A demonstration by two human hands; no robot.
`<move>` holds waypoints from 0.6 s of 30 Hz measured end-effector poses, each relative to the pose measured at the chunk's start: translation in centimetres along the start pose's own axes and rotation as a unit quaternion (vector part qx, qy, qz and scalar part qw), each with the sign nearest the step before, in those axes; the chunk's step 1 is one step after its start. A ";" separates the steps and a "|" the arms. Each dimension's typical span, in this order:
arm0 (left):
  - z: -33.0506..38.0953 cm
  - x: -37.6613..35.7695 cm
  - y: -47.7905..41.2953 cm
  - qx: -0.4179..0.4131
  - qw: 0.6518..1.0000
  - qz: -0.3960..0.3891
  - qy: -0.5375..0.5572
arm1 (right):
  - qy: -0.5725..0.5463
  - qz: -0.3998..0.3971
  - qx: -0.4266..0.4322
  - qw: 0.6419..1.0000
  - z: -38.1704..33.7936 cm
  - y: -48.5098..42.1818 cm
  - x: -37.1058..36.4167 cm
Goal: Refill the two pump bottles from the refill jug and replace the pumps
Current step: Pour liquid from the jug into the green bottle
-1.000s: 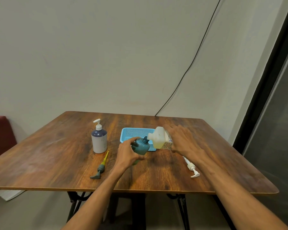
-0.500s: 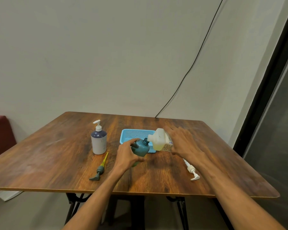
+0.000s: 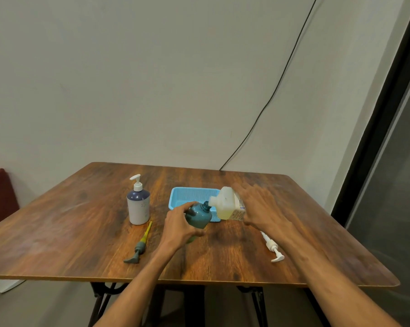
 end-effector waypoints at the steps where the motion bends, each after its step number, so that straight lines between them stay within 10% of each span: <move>1: 0.0 0.0 0.0 0.001 1.000 0.000 -0.001 | 0.002 0.001 0.001 1.000 0.0 0.0 0.0; 18: 0.1 0.0 0.2 0.007 1.000 -0.006 0.007 | 0.012 0.003 0.006 1.000 -0.2 0.4 0.2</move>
Point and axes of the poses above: each hand's wrist, its own y-axis away from the middle knuckle, its own x-axis out of the back of the hand, z = x × y, the point moved 8 cm from there along -y, towards the middle knuckle, and after that the axes turned 15 degrees about -z, right-handed, at the moved point
